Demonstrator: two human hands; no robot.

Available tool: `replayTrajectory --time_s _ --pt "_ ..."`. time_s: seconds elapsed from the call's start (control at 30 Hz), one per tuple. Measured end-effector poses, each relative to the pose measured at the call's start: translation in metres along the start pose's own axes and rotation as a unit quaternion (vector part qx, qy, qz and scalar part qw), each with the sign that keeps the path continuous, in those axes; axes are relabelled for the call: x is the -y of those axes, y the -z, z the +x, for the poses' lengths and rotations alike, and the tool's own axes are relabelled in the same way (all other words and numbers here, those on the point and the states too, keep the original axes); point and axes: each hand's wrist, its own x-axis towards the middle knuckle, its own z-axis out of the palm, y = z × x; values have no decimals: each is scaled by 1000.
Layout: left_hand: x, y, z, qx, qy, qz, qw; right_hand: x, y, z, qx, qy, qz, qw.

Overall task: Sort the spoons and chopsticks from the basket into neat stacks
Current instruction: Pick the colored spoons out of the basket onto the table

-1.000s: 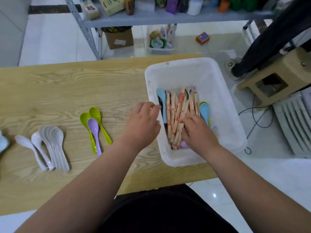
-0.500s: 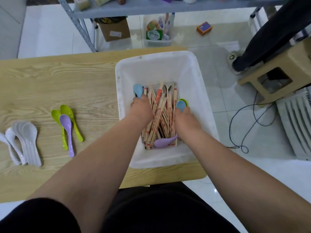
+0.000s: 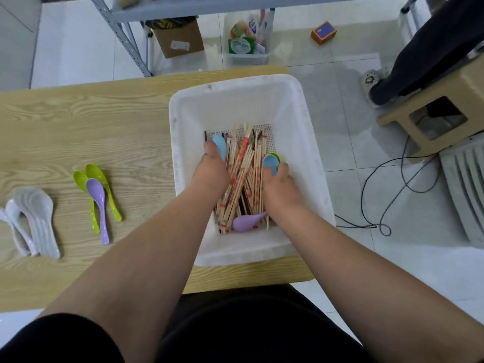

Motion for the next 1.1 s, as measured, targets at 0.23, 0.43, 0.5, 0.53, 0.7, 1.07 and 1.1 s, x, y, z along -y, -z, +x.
replayTrajectory --time_s 0.23,0.43,0.5,0.53,0.7,1.07,1.1 --pt "3 9 -10 6 5 -95 995 -6 -2 4 -26 -18 54 998" --pt "4 12 -28 35 41 -170 984 -2 2 1 -46 -35 136 989" --pt "5 11 -34 49 73 -232 969 0 6 -1 -46 -35 161 985" --pt "5 11 -37 52 86 -264 959 1 8 -3 -43 -40 179 982" --pt "4 8 -49 69 124 -373 917 -1 15 -12 -49 -70 277 957" --pt "14 25 -74 81 116 -496 857 25 46 -37 -98 22 384 918" --pt "17 29 -76 78 115 -510 849 33 49 -40 -98 28 395 913"
